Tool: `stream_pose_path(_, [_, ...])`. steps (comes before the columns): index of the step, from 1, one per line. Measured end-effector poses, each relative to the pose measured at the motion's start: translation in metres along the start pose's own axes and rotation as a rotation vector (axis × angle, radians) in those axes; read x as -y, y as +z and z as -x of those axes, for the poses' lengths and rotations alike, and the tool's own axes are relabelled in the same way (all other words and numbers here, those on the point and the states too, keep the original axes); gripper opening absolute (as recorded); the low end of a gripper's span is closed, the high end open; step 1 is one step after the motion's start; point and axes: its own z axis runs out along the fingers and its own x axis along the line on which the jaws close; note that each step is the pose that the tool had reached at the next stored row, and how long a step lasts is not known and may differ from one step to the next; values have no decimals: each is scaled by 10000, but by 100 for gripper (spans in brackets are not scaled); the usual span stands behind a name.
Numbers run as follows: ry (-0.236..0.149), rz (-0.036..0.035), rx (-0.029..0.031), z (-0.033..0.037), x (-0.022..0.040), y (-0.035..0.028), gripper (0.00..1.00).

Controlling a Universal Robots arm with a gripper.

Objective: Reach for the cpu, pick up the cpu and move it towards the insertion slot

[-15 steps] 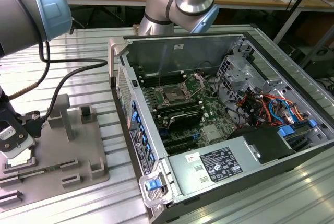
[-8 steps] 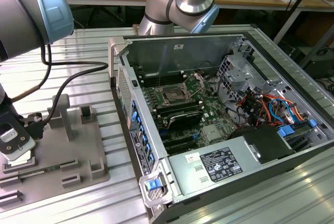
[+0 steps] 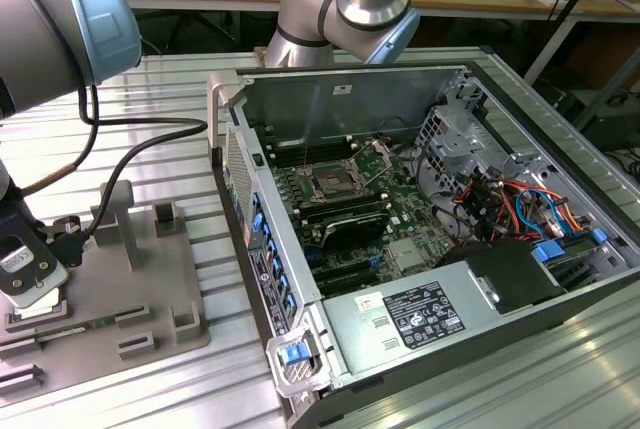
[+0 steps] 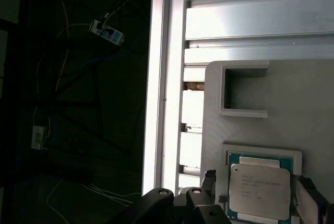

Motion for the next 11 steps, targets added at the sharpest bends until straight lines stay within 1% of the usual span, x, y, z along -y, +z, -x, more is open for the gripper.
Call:
stream_pose_path(3, [1, 0, 0, 0, 0, 0, 68])
stream_pose_path(4, [2, 0, 0, 0, 0, 0, 74])
stream_pose_path(11, [4, 0, 0, 0, 0, 0, 74])
